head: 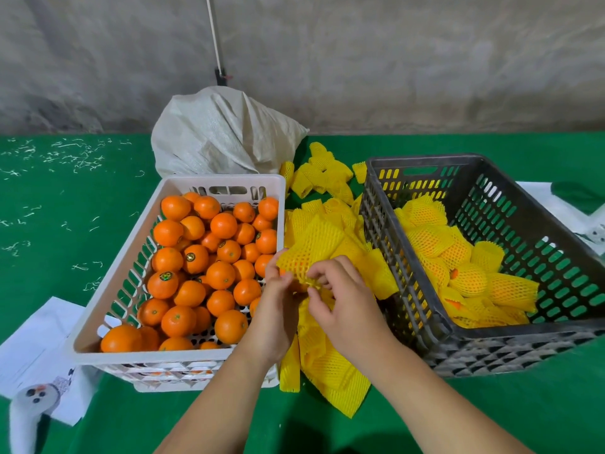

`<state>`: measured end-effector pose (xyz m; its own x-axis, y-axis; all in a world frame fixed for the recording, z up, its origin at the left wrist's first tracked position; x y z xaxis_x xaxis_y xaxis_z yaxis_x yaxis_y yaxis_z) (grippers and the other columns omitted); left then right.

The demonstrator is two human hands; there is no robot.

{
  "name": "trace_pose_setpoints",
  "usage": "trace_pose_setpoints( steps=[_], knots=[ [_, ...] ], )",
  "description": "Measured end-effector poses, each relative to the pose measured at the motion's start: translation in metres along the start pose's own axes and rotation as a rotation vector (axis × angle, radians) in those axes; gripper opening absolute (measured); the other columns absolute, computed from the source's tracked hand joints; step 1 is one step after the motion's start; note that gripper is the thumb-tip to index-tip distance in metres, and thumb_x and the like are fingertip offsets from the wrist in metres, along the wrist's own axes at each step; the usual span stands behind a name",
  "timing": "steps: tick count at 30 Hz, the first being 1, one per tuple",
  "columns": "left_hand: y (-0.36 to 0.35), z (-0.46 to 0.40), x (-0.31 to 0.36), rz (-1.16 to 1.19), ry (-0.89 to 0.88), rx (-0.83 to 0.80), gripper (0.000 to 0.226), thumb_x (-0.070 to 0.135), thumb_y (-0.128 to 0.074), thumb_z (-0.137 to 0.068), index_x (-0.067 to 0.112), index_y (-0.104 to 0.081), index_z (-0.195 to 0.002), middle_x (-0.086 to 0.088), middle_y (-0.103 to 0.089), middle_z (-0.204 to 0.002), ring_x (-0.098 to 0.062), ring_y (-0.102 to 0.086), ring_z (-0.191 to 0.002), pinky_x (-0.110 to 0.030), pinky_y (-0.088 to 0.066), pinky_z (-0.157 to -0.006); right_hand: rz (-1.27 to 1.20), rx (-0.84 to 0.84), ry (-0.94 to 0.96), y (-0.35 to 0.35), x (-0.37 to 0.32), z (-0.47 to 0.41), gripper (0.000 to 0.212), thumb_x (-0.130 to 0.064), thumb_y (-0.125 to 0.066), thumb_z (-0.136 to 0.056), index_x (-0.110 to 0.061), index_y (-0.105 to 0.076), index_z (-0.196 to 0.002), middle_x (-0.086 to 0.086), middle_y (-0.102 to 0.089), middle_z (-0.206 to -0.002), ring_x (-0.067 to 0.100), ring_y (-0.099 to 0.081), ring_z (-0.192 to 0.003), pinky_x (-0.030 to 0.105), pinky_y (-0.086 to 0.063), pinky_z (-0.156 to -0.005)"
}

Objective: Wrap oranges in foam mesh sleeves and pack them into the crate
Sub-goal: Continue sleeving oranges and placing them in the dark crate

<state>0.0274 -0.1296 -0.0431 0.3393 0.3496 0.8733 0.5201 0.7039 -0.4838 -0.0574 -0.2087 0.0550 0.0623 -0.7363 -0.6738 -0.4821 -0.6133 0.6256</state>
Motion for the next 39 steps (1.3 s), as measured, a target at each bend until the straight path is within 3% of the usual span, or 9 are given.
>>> trace_pose_setpoints(
  steps=[3, 6, 10, 18, 24, 29, 34, 36, 39],
  knots=[
    [-0.006, 0.002, -0.003, -0.142, 0.002, -0.065, 0.085, 0.019, -0.073, -0.085, 0.058, -0.036, -0.151, -0.008, -0.06, -0.145, -0.024, -0.058, -0.136, -0.047, -0.046, -0.115, 0.009, 0.056, -0.038, 0.013, 0.012, -0.004, 0.022, -0.01, -0.068, -0.092, -0.016, -0.063, -0.113, -0.004, -0.046, -0.114, 0.016, -0.051, -0.105, 0.041, -0.053, -0.087],
    [-0.017, 0.003, 0.0, -0.265, -0.072, -0.117, 0.071, 0.028, -0.076, -0.098, 0.042, -0.038, -0.156, -0.011, -0.067, -0.134, -0.025, -0.064, -0.128, -0.046, -0.057, -0.103, 0.061, 0.168, -0.012, 0.029, 0.008, -0.007, 0.017, -0.018, -0.061, -0.098, -0.019, -0.067, -0.114, 0.0, -0.045, -0.127, 0.017, -0.046, -0.115, 0.02, -0.044, -0.096],
    [-0.014, 0.005, 0.005, -0.27, -0.113, -0.018, 0.06, 0.049, -0.082, -0.088, 0.033, -0.057, -0.14, -0.017, -0.069, -0.117, -0.033, -0.068, -0.101, -0.039, -0.061, -0.075, 0.072, 0.137, 0.058, 0.036, -0.002, -0.01, 0.023, -0.017, -0.056, -0.103, -0.012, -0.07, -0.121, 0.004, -0.059, -0.121, 0.021, -0.056, -0.117, 0.037, -0.048, -0.1],
    [-0.001, 0.003, 0.006, -0.116, -0.087, 0.029, 0.057, 0.046, -0.082, -0.089, 0.023, -0.06, -0.136, -0.02, -0.067, -0.124, -0.037, -0.064, -0.113, -0.049, -0.057, -0.094, 0.24, 0.171, 0.226, 0.032, -0.033, 0.01, 0.029, -0.013, -0.059, -0.097, -0.004, -0.072, -0.121, 0.014, -0.065, -0.099, 0.032, -0.066, -0.089, 0.042, -0.057, -0.071],
    [-0.01, 0.006, 0.005, -0.251, -0.108, 0.01, 0.051, 0.034, -0.08, -0.091, 0.038, -0.051, -0.133, -0.019, -0.07, -0.102, -0.031, -0.069, -0.091, -0.039, -0.061, -0.076, 0.057, 0.192, -0.018, 0.03, 0.002, 0.009, 0.045, -0.006, -0.064, -0.092, -0.012, -0.06, -0.136, 0.006, -0.049, -0.132, 0.025, -0.05, -0.124, 0.046, -0.051, -0.097],
    [-0.023, 0.008, 0.01, -0.36, -0.174, -0.073, 0.067, 0.036, -0.081, -0.093, 0.043, -0.045, -0.148, 0.004, -0.065, -0.139, -0.022, -0.065, -0.128, -0.036, -0.059, -0.097, 0.12, 0.111, 0.145, 0.034, -0.005, -0.002, 0.047, 0.003, -0.055, -0.088, -0.012, -0.068, -0.132, 0.01, -0.059, -0.119, 0.027, -0.057, -0.109, 0.044, -0.054, -0.087],
    [-0.014, 0.007, 0.016, -0.399, -0.23, 0.007, 0.069, 0.023, -0.082, -0.085, 0.037, -0.053, -0.146, 0.006, -0.061, -0.143, -0.016, -0.06, -0.133, -0.036, -0.054, -0.107, 0.256, 0.155, 0.317, 0.031, -0.023, 0.01, 0.023, -0.007, -0.062, -0.089, -0.007, -0.077, -0.106, 0.011, -0.065, -0.097, 0.033, -0.063, -0.089, 0.044, -0.056, -0.074],
    [-0.012, 0.007, 0.017, -0.331, -0.21, 0.042, 0.071, 0.013, -0.08, -0.082, 0.026, -0.054, -0.146, -0.004, -0.068, -0.136, -0.027, -0.065, -0.126, -0.046, -0.056, -0.104, 0.312, 0.12, 0.39, 0.022, -0.029, 0.017, 0.026, -0.01, -0.06, -0.087, -0.01, -0.076, -0.108, 0.009, -0.066, -0.1, 0.033, -0.063, -0.089, 0.044, -0.057, -0.074],
    [-0.01, 0.007, 0.018, -0.226, -0.169, 0.09, 0.056, 0.025, -0.073, -0.09, 0.03, -0.057, -0.144, -0.005, -0.068, -0.138, -0.03, -0.065, -0.126, -0.047, -0.057, -0.1, 0.23, 0.123, 0.163, 0.026, -0.004, 0.005, 0.046, -0.003, -0.065, -0.088, -0.013, -0.063, -0.133, 0.01, -0.053, -0.127, 0.03, -0.055, -0.113, 0.044, -0.055, -0.085]
  ],
)
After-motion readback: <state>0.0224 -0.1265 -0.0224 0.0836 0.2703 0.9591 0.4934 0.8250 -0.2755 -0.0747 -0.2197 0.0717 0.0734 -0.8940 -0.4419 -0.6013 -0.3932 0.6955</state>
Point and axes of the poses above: each hand's wrist, its own z-axis away from the middle knuckle, its own y-axis out of the back of the hand, x = y × z, the point moved 9 cm from there along -z, towards the middle knuckle
